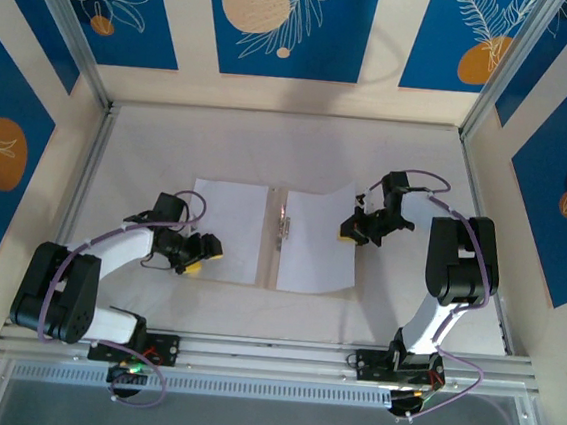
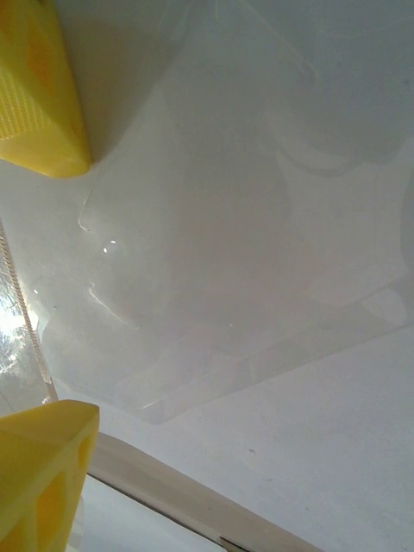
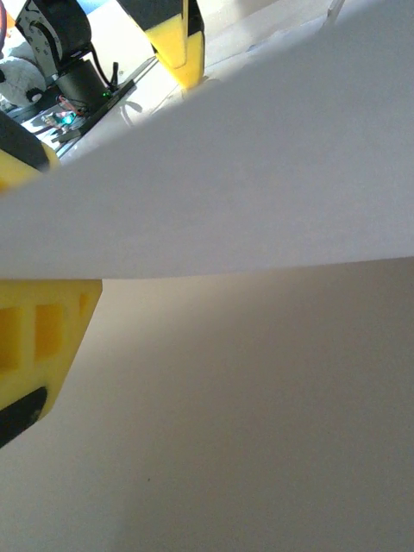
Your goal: Put the files into the folder
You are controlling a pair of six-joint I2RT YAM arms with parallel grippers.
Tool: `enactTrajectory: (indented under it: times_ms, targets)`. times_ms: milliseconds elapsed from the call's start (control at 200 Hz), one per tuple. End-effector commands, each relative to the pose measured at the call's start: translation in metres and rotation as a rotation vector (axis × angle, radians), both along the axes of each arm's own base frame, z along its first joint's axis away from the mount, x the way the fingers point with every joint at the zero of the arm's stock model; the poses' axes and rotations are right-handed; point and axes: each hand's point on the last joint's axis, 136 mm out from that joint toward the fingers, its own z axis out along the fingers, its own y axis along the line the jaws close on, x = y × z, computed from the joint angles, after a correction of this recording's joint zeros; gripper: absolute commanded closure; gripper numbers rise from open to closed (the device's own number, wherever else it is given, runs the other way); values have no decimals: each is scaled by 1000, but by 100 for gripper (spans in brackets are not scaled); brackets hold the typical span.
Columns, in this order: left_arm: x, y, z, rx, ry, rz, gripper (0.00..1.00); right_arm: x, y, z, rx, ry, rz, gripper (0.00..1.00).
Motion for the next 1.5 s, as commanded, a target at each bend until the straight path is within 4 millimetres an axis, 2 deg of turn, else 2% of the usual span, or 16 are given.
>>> enactTrajectory:
  times_ms: [0, 305, 530, 725, 965, 1075, 1180, 1275, 1401, 1496]
  targets:
    - [-18, 11, -19, 53, 83, -9, 27, -3, 5, 8, 19, -6, 5, 92]
    - [-18, 11, -19, 52, 83, -11, 27, 0, 0, 10, -18, 15, -28, 58]
    - [-19, 11, -19, 53, 82, -15, 27, 2, -8, 23, -67, 12, -48, 44]
    - [-19, 10, -19, 52, 83, -14, 27, -2, -23, 34, -148, 13, -71, 34]
    - [-19, 10, -19, 53, 82, -17, 27, -11, -50, 54, -259, 30, -131, 32]
    - [-18, 11, -19, 53, 81, -14, 27, -12, -48, 67, -242, 6, -152, 32]
    - [-18, 11, -19, 54, 82, -14, 27, -13, -37, 76, -224, -30, -157, 33]
    - [-18, 11, -19, 55, 80, -15, 27, -15, -22, 70, -226, -27, -163, 35]
    - [-18, 12, -18, 65, 81, -14, 27, -23, -2, 51, -248, -4, -144, 37]
    - [-14, 15, -8, 90, 56, -27, 27, -28, 5, 40, -272, 16, -144, 37]
